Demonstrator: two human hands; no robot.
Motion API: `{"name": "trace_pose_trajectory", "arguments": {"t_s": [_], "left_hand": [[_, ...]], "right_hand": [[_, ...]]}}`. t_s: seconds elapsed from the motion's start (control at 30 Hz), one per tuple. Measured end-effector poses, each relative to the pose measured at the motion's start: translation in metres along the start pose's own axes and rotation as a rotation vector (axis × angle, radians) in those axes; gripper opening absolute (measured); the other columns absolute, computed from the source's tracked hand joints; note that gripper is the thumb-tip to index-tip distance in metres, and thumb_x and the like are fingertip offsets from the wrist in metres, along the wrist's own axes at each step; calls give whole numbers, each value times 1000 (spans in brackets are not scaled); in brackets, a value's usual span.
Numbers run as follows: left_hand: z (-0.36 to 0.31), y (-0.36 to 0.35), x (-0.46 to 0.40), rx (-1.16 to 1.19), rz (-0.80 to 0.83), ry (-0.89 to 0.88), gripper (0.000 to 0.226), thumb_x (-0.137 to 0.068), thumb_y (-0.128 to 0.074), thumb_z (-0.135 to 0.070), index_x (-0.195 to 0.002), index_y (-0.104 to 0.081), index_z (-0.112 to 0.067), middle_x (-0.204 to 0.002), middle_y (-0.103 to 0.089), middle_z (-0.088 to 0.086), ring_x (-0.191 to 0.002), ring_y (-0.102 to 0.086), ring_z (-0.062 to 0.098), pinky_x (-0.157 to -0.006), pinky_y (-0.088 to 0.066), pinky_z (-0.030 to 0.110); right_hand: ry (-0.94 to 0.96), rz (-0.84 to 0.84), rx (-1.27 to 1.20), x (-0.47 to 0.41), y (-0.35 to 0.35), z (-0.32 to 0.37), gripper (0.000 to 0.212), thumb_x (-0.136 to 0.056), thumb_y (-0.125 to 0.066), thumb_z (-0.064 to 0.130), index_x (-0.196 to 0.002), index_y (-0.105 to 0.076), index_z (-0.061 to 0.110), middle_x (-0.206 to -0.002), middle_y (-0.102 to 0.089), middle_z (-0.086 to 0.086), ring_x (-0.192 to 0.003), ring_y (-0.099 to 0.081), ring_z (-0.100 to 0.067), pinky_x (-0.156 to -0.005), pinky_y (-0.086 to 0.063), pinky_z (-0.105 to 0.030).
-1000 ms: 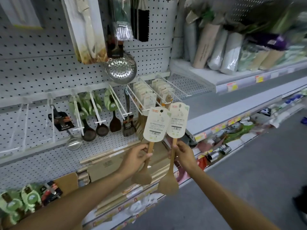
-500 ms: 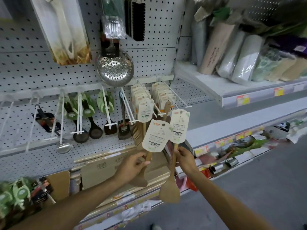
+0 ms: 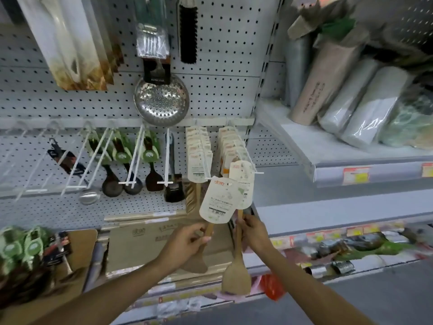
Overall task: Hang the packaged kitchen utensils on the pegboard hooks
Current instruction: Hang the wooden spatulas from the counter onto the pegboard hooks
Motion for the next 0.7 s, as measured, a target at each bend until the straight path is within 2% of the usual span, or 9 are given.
{"name": "trace_pose_trajectory", "arguments": {"t_s": [0.07, 0.13, 0.23, 0.33, 0.43, 0.5, 0.57, 0.63, 0.7], "left_hand": [[1, -5, 0, 0, -29, 5, 30, -91, -71, -14, -89, -71, -44, -90, -74, -20, -91, -73, 6, -84, -57, 26], [3, -7, 2, 5, -48, 14, 29, -91, -71, -15, -90, -72, -44, -90, -74, -17, -91, -73, 9, -82, -55, 23], [7, -5, 3, 13, -68, 30, 23, -91, -71, -14, -91, -72, -37, -90, -74, -12, -91, -73, 15, -82, -56, 27], [11, -3, 4, 25, -81, 46, 15, -91, -71, -16, -91, -71, -31, -90, -72, -9, -90, -73, 17, -81, -57, 30], [18, -4, 6, 18, -85, 69, 6, -91, -71, -19, -90, -69, -25, -87, -72, -6, -88, -73, 17, -79, -56, 35], [22, -8, 7, 12, -92, 80, 6, -90, -71, -17, -90, -70, -23, -88, -73, -7, -87, -73, 16, -80, -57, 35], [25, -13, 9, 19, -99, 86, 5, -90, -71, -15, -93, -71, -19, -92, -73, -5, -88, -73, 18, -83, -60, 41], [29, -19, 12, 31, -102, 90, 5, -91, -71, -14, -95, -71, -17, -94, -73, -3, -88, -74, 20, -84, -59, 45], [32, -24, 14, 35, -110, 101, 7, -91, -70, -13, -94, -70, -19, -91, -73, -3, -84, -74, 22, -81, -58, 46]], "right_hand": [[31, 18, 23, -12, 2, 2, 22, -91, -50, 26, -81, -64, 40, -89, -74, -1, -87, -70, -27, -81, -55, -52], [51, 46, 15, -23, 4, 2, 17, -87, -50, 36, -82, -64, 29, -87, -73, -1, -84, -69, -25, -81, -55, -53], [50, 73, -3, -41, 5, -5, 31, -83, -49, 52, -84, -63, 25, -81, -72, 1, -81, -69, -25, -79, -56, -55], [87, 64, 45, -43, 5, 12, 10, -94, -55, 30, -102, -60, 29, -90, -68, 12, -87, -66, -16, -75, -56, -38], [231, 62, 54, -37, -1, 29, 33, -81, -63, 1, -98, -59, 30, -92, -64, 17, -90, -63, -4, -71, -49, -17], [271, 164, 60, -25, -7, 34, 52, -70, -70, 2, -101, -55, 41, -103, -64, 16, -99, -60, 1, -83, -50, -16], [236, 339, 17, -10, -14, 38, 60, -69, -74, 5, -109, -51, 44, -114, -63, 18, -106, -59, 3, -87, -48, -14], [211, 468, -60, 3, -21, 38, 57, -75, -77, -2, -111, -55, 36, -109, -66, 20, -104, -62, 4, -84, -47, -10], [202, 497, -185, 10, -28, 37, 45, -79, -77, -1, -110, -63, 28, -103, -72, 18, -104, -66, 1, -84, -51, -15]]}}
Point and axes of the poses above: each hand's wrist, its own x-axis away from the middle knuckle, its own y-axis out of the back of the hand, z = x × y, the point moved 1 cm from there along -x, towards the middle knuckle
